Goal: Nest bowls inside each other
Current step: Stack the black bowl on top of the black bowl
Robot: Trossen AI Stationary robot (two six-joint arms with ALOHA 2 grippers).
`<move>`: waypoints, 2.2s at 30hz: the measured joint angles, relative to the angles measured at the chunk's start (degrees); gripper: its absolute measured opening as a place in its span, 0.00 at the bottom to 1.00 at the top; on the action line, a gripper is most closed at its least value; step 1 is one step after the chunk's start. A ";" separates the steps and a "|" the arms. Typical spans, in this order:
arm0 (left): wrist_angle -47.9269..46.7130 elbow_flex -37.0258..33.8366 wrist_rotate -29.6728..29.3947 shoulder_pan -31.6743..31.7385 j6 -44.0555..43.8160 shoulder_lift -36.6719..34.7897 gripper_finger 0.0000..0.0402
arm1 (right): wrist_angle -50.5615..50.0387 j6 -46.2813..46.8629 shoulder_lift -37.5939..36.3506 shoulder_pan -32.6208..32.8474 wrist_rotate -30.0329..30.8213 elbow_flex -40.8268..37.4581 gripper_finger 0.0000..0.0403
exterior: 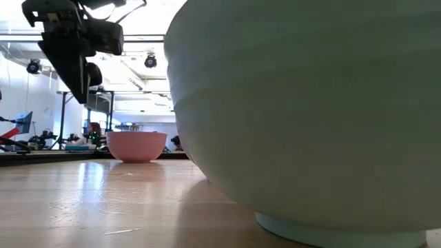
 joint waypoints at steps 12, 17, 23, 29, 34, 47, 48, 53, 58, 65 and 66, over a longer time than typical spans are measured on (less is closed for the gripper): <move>0.89 0.33 0.01 0.01 -9.57 -0.02 0.28 | 5.12 -20.31 3.67 -10.52 -4.06 -7.05 0.28; 3.07 0.44 0.01 0.00 -13.13 -0.02 0.28 | 7.08 -27.26 5.38 -12.58 -5.49 -7.84 0.30; 6.50 0.51 0.01 0.00 -15.36 0.22 0.28 | 7.95 -31.47 8.92 -14.24 -5.67 -7.96 0.31; 8.67 0.76 0.02 -0.02 -17.05 0.83 0.28 | 7.78 -31.79 11.85 -14.62 -5.71 -7.98 0.20; 9.16 0.74 0.02 -0.02 -18.12 0.74 0.28 | 6.22 -28.53 10.74 -14.60 -6.13 -7.63 0.04; 9.25 0.27 0.02 -0.35 -14.90 0.87 0.28 | 3.80 -9.66 -10.96 -7.54 -23.73 -6.93 0.02; 9.28 0.19 0.02 -0.35 -14.19 0.87 0.28 | 4.43 -8.40 -12.35 -5.67 -24.86 -6.93 0.02; 9.21 -0.09 -0.12 -0.33 -8.60 0.87 0.28 | 7.16 -6.05 -14.99 6.68 -22.75 -6.93 0.02; 9.18 -0.72 -0.50 -0.28 -4.31 0.87 0.28 | 10.39 -1.75 -12.85 18.29 -4.29 -6.94 0.02; 9.11 -0.81 -0.48 -0.30 -4.13 0.87 0.28 | 4.17 6.66 -7.41 20.02 -1.55 -3.23 0.02; 9.09 -0.81 -0.46 -0.28 -4.13 0.87 0.28 | 2.90 6.53 -6.71 20.02 -1.49 -2.38 0.02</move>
